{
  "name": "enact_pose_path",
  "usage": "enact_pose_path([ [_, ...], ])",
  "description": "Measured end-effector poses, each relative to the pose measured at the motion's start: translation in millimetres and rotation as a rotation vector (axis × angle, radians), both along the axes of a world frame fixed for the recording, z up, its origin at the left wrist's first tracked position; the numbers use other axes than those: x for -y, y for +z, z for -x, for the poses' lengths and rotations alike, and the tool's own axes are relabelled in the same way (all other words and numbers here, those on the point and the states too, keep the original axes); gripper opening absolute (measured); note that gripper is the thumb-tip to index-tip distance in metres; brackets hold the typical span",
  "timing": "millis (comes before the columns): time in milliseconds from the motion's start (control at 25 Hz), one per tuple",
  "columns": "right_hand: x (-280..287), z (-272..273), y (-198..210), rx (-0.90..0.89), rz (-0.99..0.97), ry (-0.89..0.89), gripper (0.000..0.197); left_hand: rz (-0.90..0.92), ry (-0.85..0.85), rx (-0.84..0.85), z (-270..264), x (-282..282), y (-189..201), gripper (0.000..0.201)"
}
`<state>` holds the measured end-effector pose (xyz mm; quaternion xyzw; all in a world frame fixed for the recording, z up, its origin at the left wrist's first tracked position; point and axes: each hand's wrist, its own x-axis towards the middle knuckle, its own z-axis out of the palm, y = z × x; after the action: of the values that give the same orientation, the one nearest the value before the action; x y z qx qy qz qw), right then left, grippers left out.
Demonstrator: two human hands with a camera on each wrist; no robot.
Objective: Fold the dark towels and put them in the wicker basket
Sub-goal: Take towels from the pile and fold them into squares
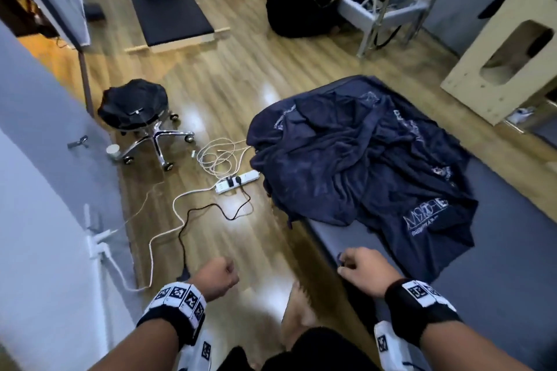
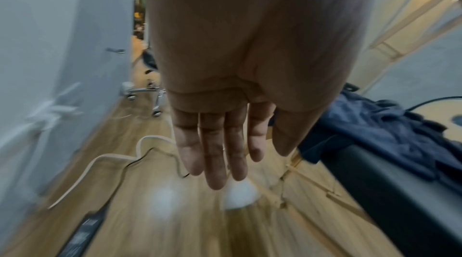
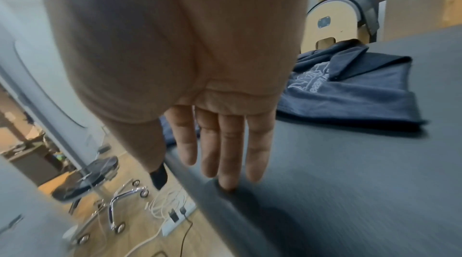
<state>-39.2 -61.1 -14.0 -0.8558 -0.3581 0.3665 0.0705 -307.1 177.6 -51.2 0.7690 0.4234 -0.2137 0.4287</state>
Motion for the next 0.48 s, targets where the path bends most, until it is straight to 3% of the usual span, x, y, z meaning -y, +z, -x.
enact_pose_path([
  [200, -44, -66, 4, 0.161, -0.104, -0.124, 0.030, -0.148, -0.237, 0.027, -116, -40, 33, 0.014],
  [400, -90, -94, -4, 0.130, -0.011, 0.103, 0.078, -0.267, -0.525, -0.014, -211, -39, 50, 0.016],
  [480, -104, -92, -8, 0.140, 0.041, 0.148, 0.077, -0.260, -0.601, -0.013, -232, -32, 50, 0.026],
])
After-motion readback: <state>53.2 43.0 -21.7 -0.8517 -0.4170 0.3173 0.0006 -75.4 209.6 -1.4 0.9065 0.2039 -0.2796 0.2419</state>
